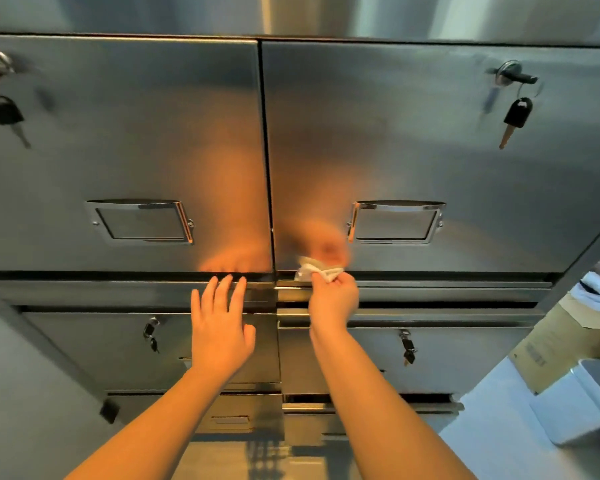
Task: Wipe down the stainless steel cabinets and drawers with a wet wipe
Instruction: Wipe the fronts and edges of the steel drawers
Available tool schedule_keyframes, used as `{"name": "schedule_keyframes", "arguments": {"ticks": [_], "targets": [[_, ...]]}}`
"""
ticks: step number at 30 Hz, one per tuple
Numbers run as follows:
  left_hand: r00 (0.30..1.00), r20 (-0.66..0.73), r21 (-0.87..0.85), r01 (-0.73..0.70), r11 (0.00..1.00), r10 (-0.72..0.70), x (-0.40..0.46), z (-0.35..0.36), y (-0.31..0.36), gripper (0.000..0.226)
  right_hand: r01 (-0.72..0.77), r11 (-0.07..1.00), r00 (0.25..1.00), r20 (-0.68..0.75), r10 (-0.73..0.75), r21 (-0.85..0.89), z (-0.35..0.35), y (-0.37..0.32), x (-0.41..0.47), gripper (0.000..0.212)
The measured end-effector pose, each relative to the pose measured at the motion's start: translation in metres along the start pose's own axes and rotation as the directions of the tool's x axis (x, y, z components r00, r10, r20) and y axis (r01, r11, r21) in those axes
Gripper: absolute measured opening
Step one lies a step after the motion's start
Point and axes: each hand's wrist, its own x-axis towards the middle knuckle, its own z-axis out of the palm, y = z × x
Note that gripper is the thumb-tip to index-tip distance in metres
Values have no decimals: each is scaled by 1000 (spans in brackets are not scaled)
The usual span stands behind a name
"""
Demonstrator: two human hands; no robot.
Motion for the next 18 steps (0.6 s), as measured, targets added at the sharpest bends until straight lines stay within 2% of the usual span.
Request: {"name": "schedule_keyframes", "arguments": {"ticks": [2,6,10,13,16,18], "targets": [[999,48,7,23,1000,-23,-1,-2,-16,79,2,1000,998,-59,-2,1,-13,-1,10,13],[996,87,-25,-28,999,30,-1,2,-30,84,25,999,983,-182,-16,46,-28,-2,21,16],[992,115,-39,-55,998,60,-1,4,-38,86,39,999,998,-46,-41,-31,16,4,-13,16],[988,137,-81,-66,995,77,-1,1,-43,86,20,1000,997,80,-22,16,43,7,-40,18],[988,129,-203,-62,977,89,-1,-6,-49,82,42,999,992,120,-45,34,41,11,-50,26],[992,99,-268,-50,962,79,-3,-12,-55,79,110,994,986,128,-108,-2,34,16,-56,28]]}}
